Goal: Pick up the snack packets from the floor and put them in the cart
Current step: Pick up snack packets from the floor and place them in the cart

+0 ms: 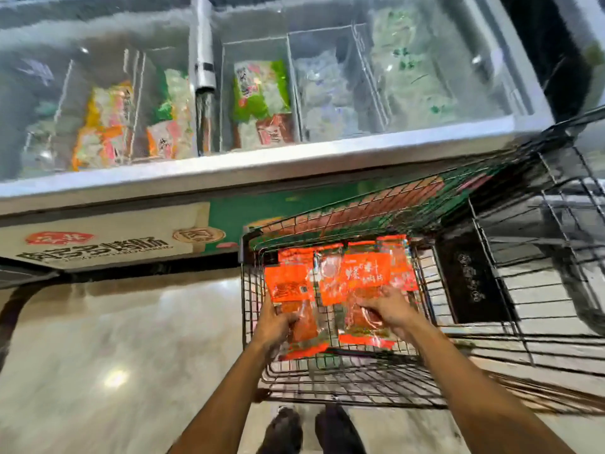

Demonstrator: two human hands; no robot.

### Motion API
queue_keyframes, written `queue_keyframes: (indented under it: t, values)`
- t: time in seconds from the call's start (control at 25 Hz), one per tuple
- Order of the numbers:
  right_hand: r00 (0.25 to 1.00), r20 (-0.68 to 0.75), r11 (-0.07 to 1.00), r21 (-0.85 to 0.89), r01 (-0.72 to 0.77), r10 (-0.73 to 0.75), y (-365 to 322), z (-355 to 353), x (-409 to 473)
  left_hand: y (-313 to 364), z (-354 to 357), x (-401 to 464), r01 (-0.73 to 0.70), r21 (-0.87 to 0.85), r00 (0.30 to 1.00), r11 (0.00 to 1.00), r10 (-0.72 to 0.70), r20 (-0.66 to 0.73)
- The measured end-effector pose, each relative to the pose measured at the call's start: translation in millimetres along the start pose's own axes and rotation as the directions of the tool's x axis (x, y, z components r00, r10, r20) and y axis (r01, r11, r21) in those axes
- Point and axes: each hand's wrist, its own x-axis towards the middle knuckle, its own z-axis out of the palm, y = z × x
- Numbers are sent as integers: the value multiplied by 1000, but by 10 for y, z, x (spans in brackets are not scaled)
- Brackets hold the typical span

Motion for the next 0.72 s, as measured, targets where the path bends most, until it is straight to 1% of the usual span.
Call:
queue_keyframes:
  t: [0.12, 0.28, 0.32, 0.44, 0.48, 0.52, 0.56, 0.6, 0.64, 0.68, 0.72]
  values:
    - [994, 57, 989, -119, -85, 93, 368, 95, 617, -305, 119, 519, 75, 44, 997, 996, -74, -27]
    - [982, 61, 966, -200, -164, 180, 975, 271, 1386, -781, 279, 1126, 126, 136, 981, 983, -103, -166]
    - [978, 69, 962, -207, -179, 197, 1112, 307, 1497, -879, 299, 1191, 128, 173, 977, 977, -94, -192]
    - [965, 76, 962, -131, -241, 252, 1417, 364, 1649, -1137, 339, 1333, 170, 320, 958, 932, -80, -277]
    - [968, 46, 964, -117, -241, 247, 1492, 371, 1681, -1176, 367, 1351, 206, 338, 946, 918, -99, -308]
    - [973, 0, 963, -146, -228, 230, 1542, 379, 1694, -1235, 394, 1376, 255, 370, 924, 893, -112, -367]
    - [977, -55, 950, -229, -214, 207, 1562, 390, 1695, -1229, 425, 1353, 275, 434, 909, 858, -85, -409]
    - [978, -106, 903, -377, -206, 178, 1546, 393, 1662, -1209, 453, 1301, 281, 502, 898, 818, -38, -439]
    - [976, -161, 819, -534, -209, 144, 1498, 382, 1594, -1189, 467, 1241, 271, 558, 897, 785, 4, -441]
    - [972, -204, 723, -654, -221, 112, 1387, 372, 1489, -1121, 468, 1151, 255, 613, 899, 748, 51, -436]
    - [971, -225, 647, -730, -222, 79, 1258, 364, 1392, -1020, 462, 1045, 235, 663, 905, 711, 89, -416]
